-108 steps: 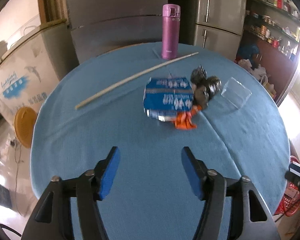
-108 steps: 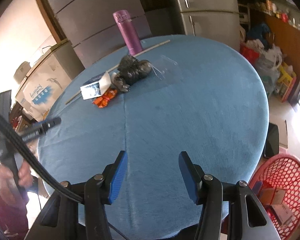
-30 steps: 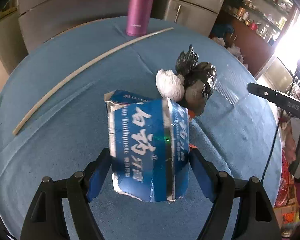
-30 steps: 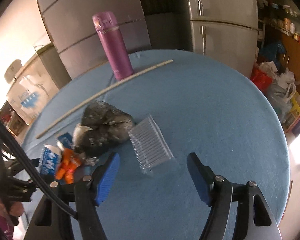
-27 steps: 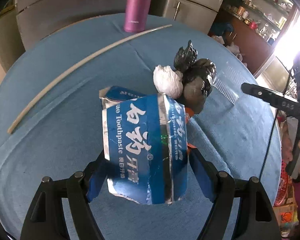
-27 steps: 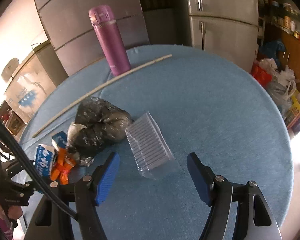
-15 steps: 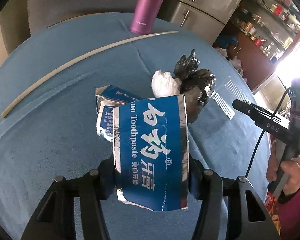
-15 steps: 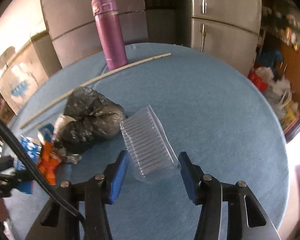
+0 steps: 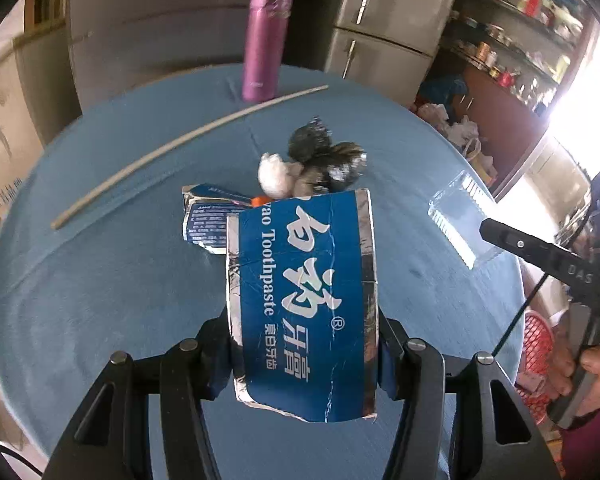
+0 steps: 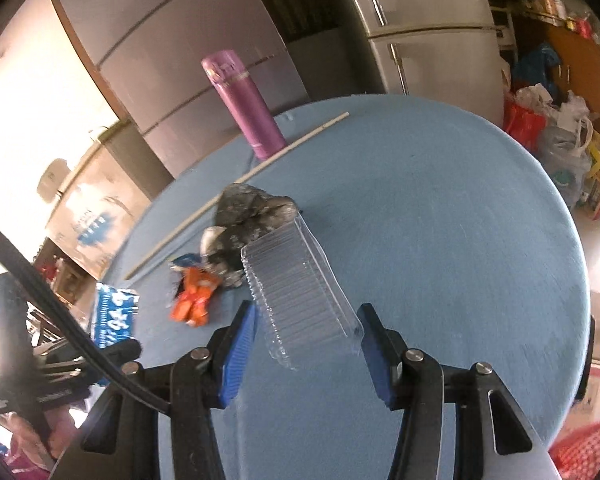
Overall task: Collect trash
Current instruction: 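Hold the toothpaste carton in the left gripper while the right grasps the clear plastic tray, then carry the carton in the left gripper while the right carries the tray toward the red basket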
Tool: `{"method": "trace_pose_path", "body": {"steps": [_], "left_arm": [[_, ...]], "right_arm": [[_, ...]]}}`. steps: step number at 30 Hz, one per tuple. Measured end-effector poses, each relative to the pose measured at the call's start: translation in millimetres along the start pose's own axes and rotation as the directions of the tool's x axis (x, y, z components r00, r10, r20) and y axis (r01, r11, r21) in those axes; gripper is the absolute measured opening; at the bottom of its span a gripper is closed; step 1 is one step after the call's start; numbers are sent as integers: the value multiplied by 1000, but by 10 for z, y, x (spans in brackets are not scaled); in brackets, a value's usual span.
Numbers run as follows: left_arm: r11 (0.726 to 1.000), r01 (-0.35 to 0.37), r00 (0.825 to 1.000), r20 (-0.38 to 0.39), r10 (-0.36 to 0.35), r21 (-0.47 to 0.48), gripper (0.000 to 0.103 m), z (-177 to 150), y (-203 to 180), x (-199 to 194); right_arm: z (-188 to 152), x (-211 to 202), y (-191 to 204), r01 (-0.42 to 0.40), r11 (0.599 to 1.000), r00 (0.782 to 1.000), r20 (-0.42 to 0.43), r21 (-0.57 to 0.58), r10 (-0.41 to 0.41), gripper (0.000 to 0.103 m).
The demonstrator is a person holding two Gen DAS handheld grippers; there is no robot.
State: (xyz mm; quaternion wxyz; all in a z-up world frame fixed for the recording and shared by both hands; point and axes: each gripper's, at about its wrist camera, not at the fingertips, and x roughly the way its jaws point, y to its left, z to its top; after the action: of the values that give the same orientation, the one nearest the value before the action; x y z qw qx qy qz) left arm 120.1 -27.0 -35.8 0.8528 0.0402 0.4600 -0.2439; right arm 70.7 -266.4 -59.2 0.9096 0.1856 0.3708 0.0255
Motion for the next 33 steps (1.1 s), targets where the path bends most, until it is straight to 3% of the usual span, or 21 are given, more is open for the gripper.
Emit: {"method": "trace_pose_path", "body": {"steps": [7, 13, 33], "left_arm": [[987, -109, 993, 52, 104, 114, 59, -152, -459, -259], [967, -170, 982, 110, 151, 191, 59, -242, -789, -435], [926, -250, 953, 239, 185, 283, 59, -505, -1394, -840]], "right_arm": [[-320, -545, -31, -19, 999, 999, 33, 29, 18, 55], [-512, -943, -101, -10, 999, 997, 77, 40, 7, 55], [-1082, -1810, -354, 31, 998, 982, 182, 61, -42, 55]]}}
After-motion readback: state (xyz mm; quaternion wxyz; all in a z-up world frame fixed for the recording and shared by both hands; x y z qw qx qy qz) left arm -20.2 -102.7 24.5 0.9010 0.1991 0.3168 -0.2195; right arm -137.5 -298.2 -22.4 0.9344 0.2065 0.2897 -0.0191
